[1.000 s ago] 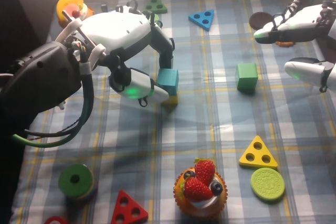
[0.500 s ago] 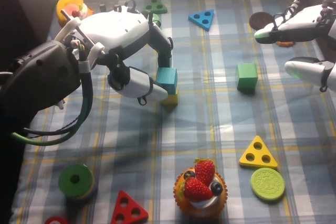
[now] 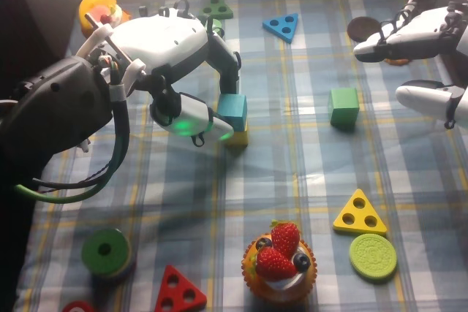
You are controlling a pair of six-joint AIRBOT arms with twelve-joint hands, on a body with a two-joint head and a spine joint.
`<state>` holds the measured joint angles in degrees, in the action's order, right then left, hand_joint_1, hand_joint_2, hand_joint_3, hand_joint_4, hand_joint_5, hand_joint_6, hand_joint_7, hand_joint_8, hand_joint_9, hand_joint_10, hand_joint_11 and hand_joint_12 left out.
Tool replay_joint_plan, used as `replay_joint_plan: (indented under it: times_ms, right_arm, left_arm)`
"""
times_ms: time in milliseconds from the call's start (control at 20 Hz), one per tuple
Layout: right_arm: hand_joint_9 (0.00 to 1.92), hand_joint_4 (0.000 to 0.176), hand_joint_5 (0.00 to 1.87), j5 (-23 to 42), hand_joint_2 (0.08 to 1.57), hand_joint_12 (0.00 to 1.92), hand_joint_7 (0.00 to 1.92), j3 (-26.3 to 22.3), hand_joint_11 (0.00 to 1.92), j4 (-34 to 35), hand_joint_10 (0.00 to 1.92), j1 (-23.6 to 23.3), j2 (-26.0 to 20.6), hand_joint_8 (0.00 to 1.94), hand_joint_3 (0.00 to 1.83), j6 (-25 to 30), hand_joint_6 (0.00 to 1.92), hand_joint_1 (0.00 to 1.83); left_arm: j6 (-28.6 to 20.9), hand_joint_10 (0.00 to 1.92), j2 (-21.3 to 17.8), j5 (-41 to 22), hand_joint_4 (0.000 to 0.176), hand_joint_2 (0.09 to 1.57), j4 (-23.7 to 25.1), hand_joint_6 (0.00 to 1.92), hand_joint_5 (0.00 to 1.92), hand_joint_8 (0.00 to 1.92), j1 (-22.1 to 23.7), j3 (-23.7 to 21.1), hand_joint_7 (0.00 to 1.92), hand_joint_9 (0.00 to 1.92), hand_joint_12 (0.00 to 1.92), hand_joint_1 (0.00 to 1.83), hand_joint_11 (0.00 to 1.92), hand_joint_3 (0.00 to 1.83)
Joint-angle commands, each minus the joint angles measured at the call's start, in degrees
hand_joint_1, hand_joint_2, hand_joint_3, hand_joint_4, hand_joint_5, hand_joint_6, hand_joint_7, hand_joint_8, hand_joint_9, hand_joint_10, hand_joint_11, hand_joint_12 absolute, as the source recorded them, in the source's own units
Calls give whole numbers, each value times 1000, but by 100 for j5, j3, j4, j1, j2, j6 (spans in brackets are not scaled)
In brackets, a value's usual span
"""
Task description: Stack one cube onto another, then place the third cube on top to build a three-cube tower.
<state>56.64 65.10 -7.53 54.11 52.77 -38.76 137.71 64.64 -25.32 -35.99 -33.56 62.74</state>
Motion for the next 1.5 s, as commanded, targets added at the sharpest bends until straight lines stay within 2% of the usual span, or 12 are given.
replay_joint_plan:
  times_ms: [0, 50, 100, 350, 450, 550, 650, 750, 850, 1200, 1300, 1450]
  right_arm:
    - [620, 0, 587, 655, 1466, 1241, 665, 18, 39, 137, 4, -82, 9, 3, 0, 51, 3, 403]
    - [629, 0, 587, 655, 1466, 1243, 669, 18, 50, 137, 7, -82, 9, 4, 0, 52, 3, 404]
    - [636, 0, 594, 655, 1461, 1247, 677, 18, 57, 137, 9, -82, 9, 5, 0, 52, 4, 420]
    - [634, 0, 576, 655, 1467, 1225, 667, 17, 67, 137, 4, -82, 9, 1, 2, 53, 0, 397]
    - [636, 0, 574, 655, 1467, 1279, 664, 16, 50, 137, 3, -82, 9, 1, 0, 53, 0, 391]
    - [619, 0, 572, 655, 1464, 1273, 655, 15, 27, 137, 1, -81, 13, 0, 0, 60, 0, 410]
    - [594, 0, 548, 655, 1463, 1227, 631, 16, 13, 139, 0, -84, 30, 0, 0, 63, 0, 419]
    - [561, 0, 506, 654, 1431, 1189, 587, 23, 9, 143, 0, -115, 59, 0, 0, 63, 0, 400]
    - [464, 0, 429, 429, 1298, 1040, 487, 136, 0, 139, 0, -291, 222, 0, 0, 63, 0, 481]
    - [521, 0, 553, -879, 979, 900, 552, 815, 127, -31, 4, -944, 995, 3, 0, 1, 11, 777]
    - [509, 0, 626, -1274, 940, 1140, 559, 996, 10, -30, 1, -1002, 1154, 0, 1, -71, 4, 820]
    - [486, 12, 666, -1667, 942, 1185, 542, 1198, 0, -30, 0, -1148, 1333, 0, 1, -211, 10, 860]
  left_arm:
    - [8, 0, 19, -501, 176, 1103, 120, 973, 977, 0, 69, -3, 561, 367, 579, 1017, 0, 1]
    - [8, 4, 13, -502, 109, 1022, 120, 409, 867, 4, 64, -10, 552, 360, 572, 995, 0, 0]
    - [8, 2, 7, -511, 92, 1001, 115, 151, 891, 2, 55, -18, 548, 360, 582, 997, 0, 0]
    - [8, 6, -22, -548, 112, 971, 102, 9, 863, 4, 16, -53, 547, 385, 632, 983, 0, 0]
    - [8, 0, -33, -578, 136, 983, 93, 0, 837, 0, -7, -75, 532, 375, 605, 946, 0, 1]
    - [8, 2, -64, -648, 130, 979, 76, 0, 824, 1, -50, -127, 532, 378, 598, 953, 0, 0]
    - [5, 0, -179, -918, 169, 968, 78, 0, 506, 0, -145, -305, 418, 338, 483, 883, 0, 0]
    - [-116, 0, -303, -1302, 175, 944, 143, 0, 311, 0, -238, -481, 271, 239, 385, 846, 0, 0]
    - [-743, 0, -603, -2031, 176, 895, 351, 0, 24, 0, -402, -788, 29, 79, 21, 745, 0, 0]
    - [-2590, 0, -1454, -3780, 176, 846, 1002, 0, 0, 0, -1140, -1594, 0, 0, 10, 735, 22, 0]
    - [-3216, 0, -1551, -3977, 176, 828, 1230, 0, 0, 0, -1284, -1655, 0, 0, 0, 721, 0, 0]
    - [-3496, 0, -1607, -4129, 162, 836, 1357, 0, 0, 0, -1360, -1706, 0, 0, 0, 708, 0, 0]
